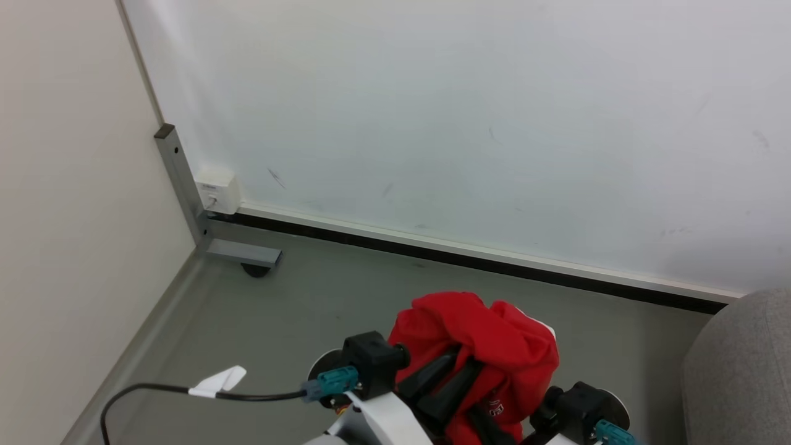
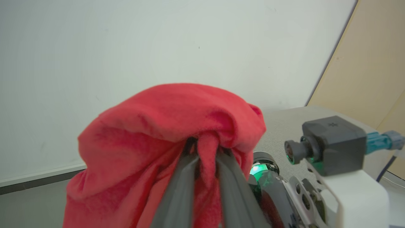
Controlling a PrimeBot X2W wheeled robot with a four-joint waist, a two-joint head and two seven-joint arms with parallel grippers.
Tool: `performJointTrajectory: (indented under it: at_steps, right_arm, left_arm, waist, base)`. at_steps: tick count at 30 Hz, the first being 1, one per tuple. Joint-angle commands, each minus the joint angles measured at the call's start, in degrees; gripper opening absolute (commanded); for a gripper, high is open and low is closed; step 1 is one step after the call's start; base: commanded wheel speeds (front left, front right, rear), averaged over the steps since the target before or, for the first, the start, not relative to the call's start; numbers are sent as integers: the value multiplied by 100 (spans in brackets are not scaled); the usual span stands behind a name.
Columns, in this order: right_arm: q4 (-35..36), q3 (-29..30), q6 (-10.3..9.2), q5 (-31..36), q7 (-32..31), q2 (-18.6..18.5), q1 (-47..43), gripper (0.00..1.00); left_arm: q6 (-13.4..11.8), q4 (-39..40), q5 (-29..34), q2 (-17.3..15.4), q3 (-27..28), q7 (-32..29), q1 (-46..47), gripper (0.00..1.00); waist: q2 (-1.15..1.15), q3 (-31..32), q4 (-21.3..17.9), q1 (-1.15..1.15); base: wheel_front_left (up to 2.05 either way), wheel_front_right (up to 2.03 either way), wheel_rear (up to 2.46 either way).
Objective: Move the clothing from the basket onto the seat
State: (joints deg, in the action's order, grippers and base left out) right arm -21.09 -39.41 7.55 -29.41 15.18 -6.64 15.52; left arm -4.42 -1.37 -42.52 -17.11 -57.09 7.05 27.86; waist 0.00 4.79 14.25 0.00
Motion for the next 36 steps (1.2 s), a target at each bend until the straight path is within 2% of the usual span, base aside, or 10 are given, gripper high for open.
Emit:
performJointTrajectory:
  at_steps: [1, 2, 14, 15, 16, 17, 18, 28, 36]
  right_arm:
    - [-28, 0, -12, 4, -6, 24, 45, 33]
    - [-36, -5, -12, -8, -6, 32, 33, 2]
    - [26, 48, -12, -110, -6, -8, -14, 0]
    - [31, 45, -12, -115, -6, -13, -5, 0]
    - [30, 46, -12, -118, -6, -28, 16, 0]
    - [21, 56, -12, -110, -6, -48, 53, 0]
    - [10, 84, -12, -107, -5, -77, 98, 0]
    - [133, 735, -13, -119, -5, -214, 254, 0]
    - [341, 1315, -13, -25, -5, -391, 257, 0]
  left_arm:
    - [-14, -13, -11, -28, 22, -6, -78, 0]
    - [-20, -21, -29, -41, 34, 3, -89, 0]
    - [-79, -144, -124, -121, 122, 106, -159, 0]
    - [-70, -155, -125, -116, 123, 110, -163, 14]
    - [-66, -165, -137, -109, 119, 105, -168, 35]
    - [-57, -172, -142, -100, 113, 110, -167, 52]
    - [-41, -175, -142, -96, 100, 112, -160, 98]
    - [12, -78, 58, -90, 35, 331, -38, 100]
    - [77, -47, 145, -92, -99, 417, -144, 100]
  waist:
    - [0, -2, -9, 0]
    - [0, -9, -20, 0]
    - [0, -154, -307, 0]
    - [0, -168, -338, 0]
    - [0, -179, -370, 0]
    - [0, -192, -406, 0]
    - [0, -210, -444, 0]
    - [0, -374, -1014, 0]
    - [0, -538, -1910, 0]
  base:
    - [0, 0, 0]
    - [0, 0, 0]
    - [0, 0, 0]
    - [0, 0, 0]
    - [0, 0, 0]
    - [0, 0, 0]
    - [0, 0, 0]
    - [0, 0, 0]
    - [0, 0, 0]
